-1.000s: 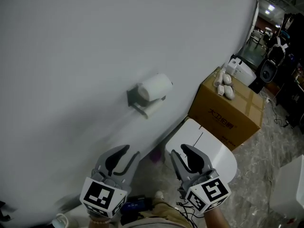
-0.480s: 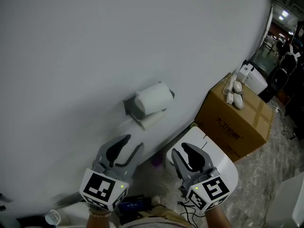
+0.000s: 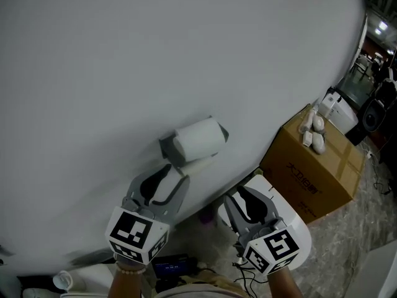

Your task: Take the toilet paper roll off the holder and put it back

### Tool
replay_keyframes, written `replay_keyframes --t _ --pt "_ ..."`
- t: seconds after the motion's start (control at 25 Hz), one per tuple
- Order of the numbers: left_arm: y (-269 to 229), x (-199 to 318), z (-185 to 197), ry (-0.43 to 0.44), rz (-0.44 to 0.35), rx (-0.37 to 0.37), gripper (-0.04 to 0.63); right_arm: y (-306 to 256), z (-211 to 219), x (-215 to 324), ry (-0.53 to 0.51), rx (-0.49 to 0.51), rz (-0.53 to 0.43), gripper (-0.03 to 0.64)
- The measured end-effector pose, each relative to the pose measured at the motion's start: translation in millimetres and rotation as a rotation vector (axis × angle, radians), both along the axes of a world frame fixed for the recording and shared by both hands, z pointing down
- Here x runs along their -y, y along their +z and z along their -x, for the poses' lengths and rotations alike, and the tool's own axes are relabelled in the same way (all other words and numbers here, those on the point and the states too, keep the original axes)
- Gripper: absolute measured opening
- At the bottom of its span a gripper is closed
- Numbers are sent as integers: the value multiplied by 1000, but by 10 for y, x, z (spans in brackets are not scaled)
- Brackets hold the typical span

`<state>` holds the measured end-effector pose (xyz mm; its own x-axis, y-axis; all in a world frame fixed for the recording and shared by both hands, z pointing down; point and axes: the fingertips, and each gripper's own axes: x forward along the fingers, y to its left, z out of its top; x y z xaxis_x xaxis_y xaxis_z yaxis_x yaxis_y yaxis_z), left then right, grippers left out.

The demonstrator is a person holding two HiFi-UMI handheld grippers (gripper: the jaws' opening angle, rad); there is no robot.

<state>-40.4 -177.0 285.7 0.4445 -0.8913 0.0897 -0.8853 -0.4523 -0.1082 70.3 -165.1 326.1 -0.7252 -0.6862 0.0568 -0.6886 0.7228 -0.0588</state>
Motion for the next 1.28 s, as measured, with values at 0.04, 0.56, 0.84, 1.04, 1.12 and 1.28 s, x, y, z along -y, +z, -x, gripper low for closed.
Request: replay_keyframes --t 0.04,0.56,0.84,1.04,1.12,1.28 --pt "-2 47 -7 -5 -1 3 164 9 -1 33 -6 -1 -1 117" --pt "19 460 -106 -15 22 35 166 -26 27 213 -33 6 -7 117" --pt "34 600 -134 -15 35 38 162 -59 15 281 -16 -2 -16 116" --pt "60 629 -147 -1 35 11 95 -67 -7 303 -8 -10 -28 116" --pt "70 646 -152 9 38 -5 81 -64 -12 336 -1 -10 -27 117" --pt "43 643 -147 17 34 -20 63 -109 3 376 -7 -13 -38 117"
